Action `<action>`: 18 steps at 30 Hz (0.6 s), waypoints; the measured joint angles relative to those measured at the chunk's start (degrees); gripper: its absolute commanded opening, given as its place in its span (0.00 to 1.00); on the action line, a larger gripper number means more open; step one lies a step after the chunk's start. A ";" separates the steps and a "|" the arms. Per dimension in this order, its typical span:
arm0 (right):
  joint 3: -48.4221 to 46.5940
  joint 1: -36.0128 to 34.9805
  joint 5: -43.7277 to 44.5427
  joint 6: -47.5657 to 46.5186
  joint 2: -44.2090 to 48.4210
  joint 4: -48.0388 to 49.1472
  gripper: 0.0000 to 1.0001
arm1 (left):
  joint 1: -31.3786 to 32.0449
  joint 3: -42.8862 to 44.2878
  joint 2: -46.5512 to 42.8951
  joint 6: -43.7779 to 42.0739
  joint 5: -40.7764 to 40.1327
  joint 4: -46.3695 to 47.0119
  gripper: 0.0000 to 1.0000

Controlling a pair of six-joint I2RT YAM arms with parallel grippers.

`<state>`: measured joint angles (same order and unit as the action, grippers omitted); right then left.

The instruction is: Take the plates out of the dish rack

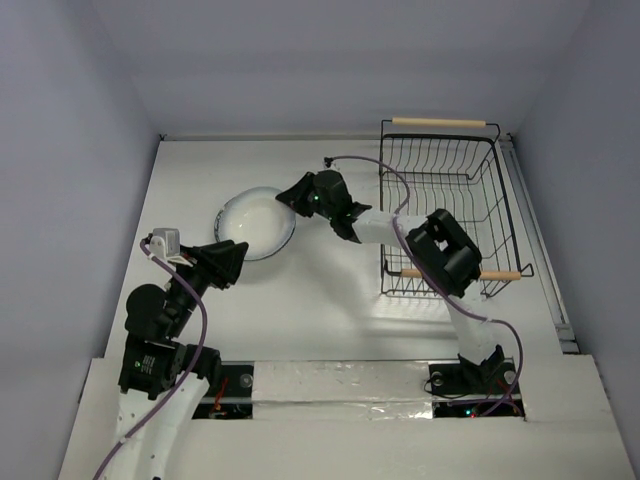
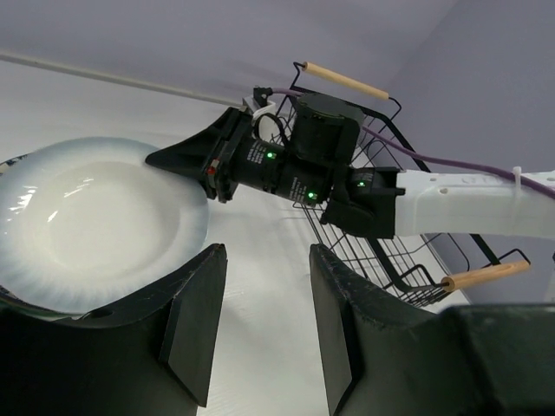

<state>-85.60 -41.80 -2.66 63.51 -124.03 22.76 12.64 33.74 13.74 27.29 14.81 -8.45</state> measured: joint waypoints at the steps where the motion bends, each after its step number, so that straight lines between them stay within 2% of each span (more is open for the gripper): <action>1: -0.81 -0.26 0.11 0.37 -0.76 0.00 0.30 | -0.02 0.00 0.02 0.00 0.00 0.00 0.40; 5: -4.96 -1.11 0.44 1.18 -4.55 -0.63 0.38 | 0.00 0.00 0.11 0.00 0.02 0.02 0.40; 6: -5.68 -1.29 0.44 1.29 -5.31 -1.03 0.42 | 0.00 0.00 0.17 0.00 0.02 0.02 0.40; 7: -5.97 -1.44 0.50 1.31 -5.70 -1.36 0.53 | 0.00 0.00 0.22 0.00 0.02 0.02 0.40; 9: -5.97 -1.64 0.74 1.09 -5.79 -2.34 0.59 | 0.00 0.00 0.37 0.00 0.02 0.00 0.41; 10: -5.99 -1.70 0.81 0.92 -5.77 -2.60 0.67 | 0.00 0.00 0.42 0.00 0.02 0.00 0.41; 12: -6.21 -1.77 1.33 0.46 -5.66 -2.71 0.75 | 0.00 0.00 0.42 -0.02 0.04 0.02 0.45; 14: -6.25 -1.79 2.25 -0.33 -4.90 -3.04 0.89 | 0.00 0.00 0.44 -0.04 0.11 0.02 0.51; 17: -6.25 -1.79 4.63 -3.08 -2.73 -5.27 1.00 | -0.17 0.00 0.63 -0.04 0.22 0.02 0.60; 18: -6.25 -1.79 5.70 -4.17 -1.70 -6.34 1.00 | -0.33 0.00 0.74 -0.04 0.22 0.02 0.62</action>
<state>-91.85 -43.59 3.05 59.33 -125.73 16.43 12.32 33.74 14.48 27.24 15.03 -8.43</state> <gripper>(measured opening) 0.967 0.582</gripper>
